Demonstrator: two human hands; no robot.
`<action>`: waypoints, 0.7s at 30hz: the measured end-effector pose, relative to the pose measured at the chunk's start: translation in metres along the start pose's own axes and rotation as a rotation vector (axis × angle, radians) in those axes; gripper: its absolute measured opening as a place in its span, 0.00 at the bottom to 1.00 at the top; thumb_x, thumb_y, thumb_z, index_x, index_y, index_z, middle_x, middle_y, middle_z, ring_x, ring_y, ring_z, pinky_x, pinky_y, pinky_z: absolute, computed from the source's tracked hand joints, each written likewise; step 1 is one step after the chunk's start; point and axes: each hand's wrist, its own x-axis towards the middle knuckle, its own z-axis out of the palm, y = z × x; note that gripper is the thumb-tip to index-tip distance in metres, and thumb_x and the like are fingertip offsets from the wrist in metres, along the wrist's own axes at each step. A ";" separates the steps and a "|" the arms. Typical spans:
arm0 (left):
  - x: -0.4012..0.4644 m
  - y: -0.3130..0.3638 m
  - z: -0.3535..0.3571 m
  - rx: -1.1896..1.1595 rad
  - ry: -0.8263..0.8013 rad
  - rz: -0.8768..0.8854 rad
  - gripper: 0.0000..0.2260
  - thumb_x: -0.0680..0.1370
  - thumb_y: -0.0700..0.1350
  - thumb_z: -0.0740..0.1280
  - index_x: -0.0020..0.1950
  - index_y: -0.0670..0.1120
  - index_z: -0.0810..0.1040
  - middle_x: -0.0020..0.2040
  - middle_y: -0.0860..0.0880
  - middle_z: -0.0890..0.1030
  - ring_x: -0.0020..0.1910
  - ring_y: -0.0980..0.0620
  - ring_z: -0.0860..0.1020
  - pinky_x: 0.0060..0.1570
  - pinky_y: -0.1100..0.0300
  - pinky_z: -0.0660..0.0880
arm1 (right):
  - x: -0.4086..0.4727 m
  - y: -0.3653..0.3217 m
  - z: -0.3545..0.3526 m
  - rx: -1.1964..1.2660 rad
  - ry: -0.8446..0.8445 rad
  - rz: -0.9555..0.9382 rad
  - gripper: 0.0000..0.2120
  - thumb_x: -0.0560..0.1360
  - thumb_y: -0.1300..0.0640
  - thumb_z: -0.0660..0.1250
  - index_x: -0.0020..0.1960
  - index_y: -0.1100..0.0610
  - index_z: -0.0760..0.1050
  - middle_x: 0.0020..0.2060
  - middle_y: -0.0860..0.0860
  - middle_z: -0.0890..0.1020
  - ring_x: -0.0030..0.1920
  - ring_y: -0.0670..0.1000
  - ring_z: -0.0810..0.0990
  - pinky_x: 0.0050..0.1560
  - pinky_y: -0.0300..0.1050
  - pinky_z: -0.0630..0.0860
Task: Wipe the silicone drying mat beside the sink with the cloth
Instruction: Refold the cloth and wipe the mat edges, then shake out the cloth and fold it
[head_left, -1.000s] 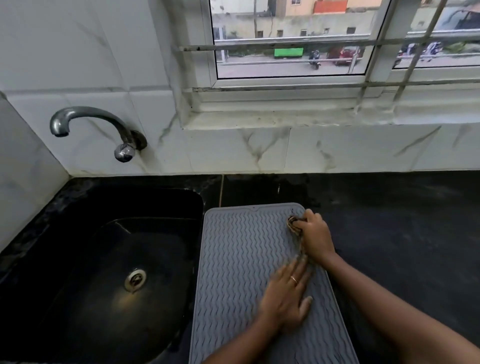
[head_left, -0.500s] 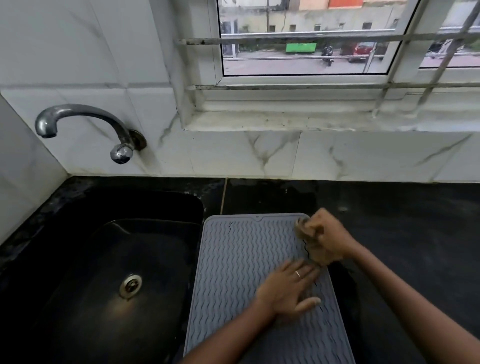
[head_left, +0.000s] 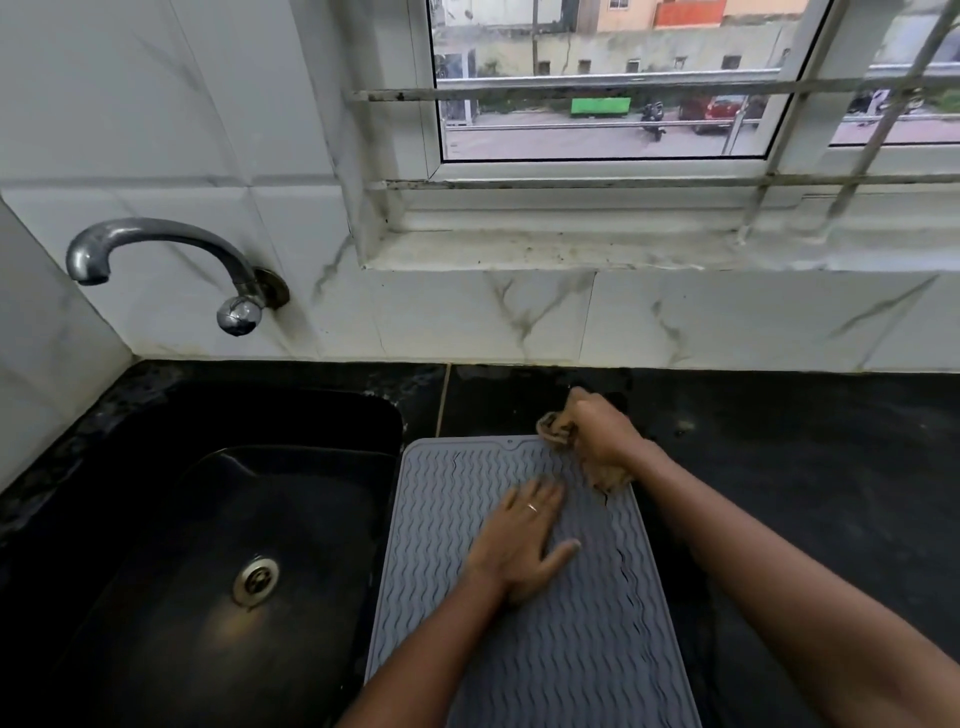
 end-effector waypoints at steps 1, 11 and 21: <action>0.001 -0.011 -0.005 -0.008 0.019 -0.067 0.32 0.80 0.63 0.46 0.79 0.49 0.46 0.80 0.49 0.48 0.78 0.52 0.45 0.75 0.55 0.40 | -0.002 -0.008 -0.003 0.051 -0.063 -0.033 0.02 0.74 0.60 0.67 0.43 0.56 0.74 0.44 0.50 0.72 0.44 0.52 0.73 0.39 0.45 0.71; 0.002 -0.061 -0.031 0.144 -0.079 -0.236 0.28 0.82 0.57 0.45 0.78 0.50 0.39 0.80 0.50 0.43 0.78 0.50 0.42 0.77 0.50 0.43 | -0.006 -0.012 0.035 0.088 0.032 -0.053 0.05 0.75 0.56 0.65 0.46 0.53 0.68 0.43 0.50 0.71 0.43 0.51 0.71 0.38 0.40 0.67; -0.025 -0.060 -0.072 -0.073 -0.067 -0.278 0.26 0.80 0.55 0.57 0.77 0.50 0.58 0.74 0.47 0.66 0.72 0.48 0.65 0.70 0.51 0.64 | 0.016 -0.040 -0.025 0.306 -0.260 0.115 0.07 0.75 0.65 0.64 0.47 0.55 0.77 0.51 0.56 0.78 0.55 0.57 0.77 0.56 0.51 0.75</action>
